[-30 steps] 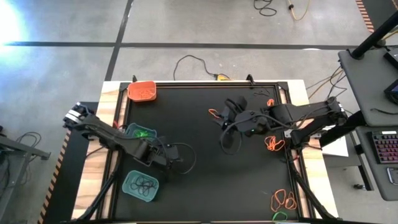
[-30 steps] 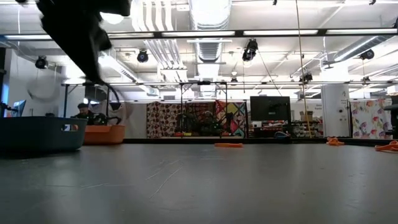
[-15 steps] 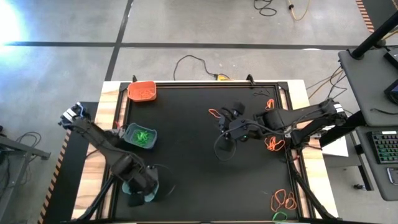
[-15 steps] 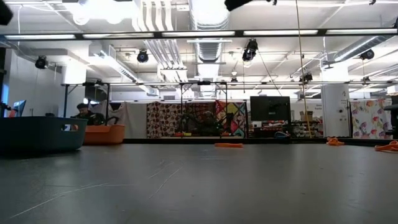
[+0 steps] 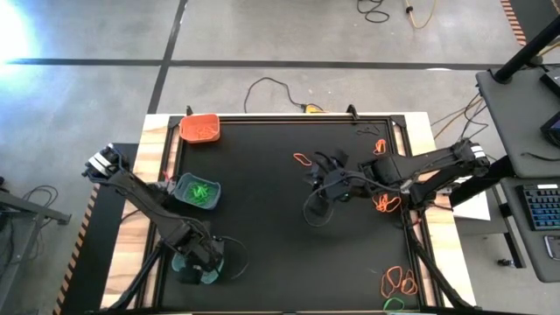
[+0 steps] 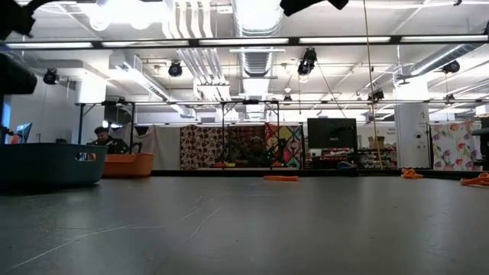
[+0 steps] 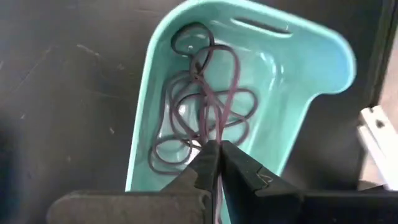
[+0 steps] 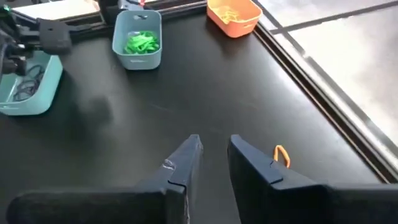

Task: Sort rubber bands into baskets
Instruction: Put the purple rubber band into the green bin, then put the orange rubber band into the orange bin

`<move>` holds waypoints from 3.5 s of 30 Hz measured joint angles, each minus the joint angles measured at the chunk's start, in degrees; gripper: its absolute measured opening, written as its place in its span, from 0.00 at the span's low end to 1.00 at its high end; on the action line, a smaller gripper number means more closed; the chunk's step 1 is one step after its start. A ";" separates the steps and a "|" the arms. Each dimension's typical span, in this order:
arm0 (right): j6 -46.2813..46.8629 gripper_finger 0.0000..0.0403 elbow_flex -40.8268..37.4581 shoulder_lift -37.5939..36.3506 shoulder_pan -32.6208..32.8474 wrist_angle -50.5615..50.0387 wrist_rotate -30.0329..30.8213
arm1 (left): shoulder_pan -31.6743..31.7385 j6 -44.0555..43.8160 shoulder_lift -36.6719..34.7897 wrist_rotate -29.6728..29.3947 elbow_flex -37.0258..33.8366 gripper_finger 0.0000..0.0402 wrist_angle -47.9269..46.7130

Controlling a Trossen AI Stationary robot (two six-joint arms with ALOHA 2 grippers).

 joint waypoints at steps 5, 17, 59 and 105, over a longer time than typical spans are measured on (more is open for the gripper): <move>-1.13 0.20 0.00 0.51 -0.52 2.26 0.24 | 0.00 0.81 -2.62 -0.22 -5.92 0.00 6.64; -1.23 0.20 0.00 1.59 -2.93 6.44 0.56 | 0.07 -3.91 -6.52 0.20 -11.65 0.14 10.11; 5.44 0.53 -0.83 34.01 -34.05 3.82 -23.33 | 5.84 -14.18 -39.35 -31.80 -8.59 0.29 -10.14; -18.69 0.10 -0.93 39.99 -28.55 35.53 -29.68 | 49.60 26.95 -34.05 -21.04 -7.47 0.29 4.15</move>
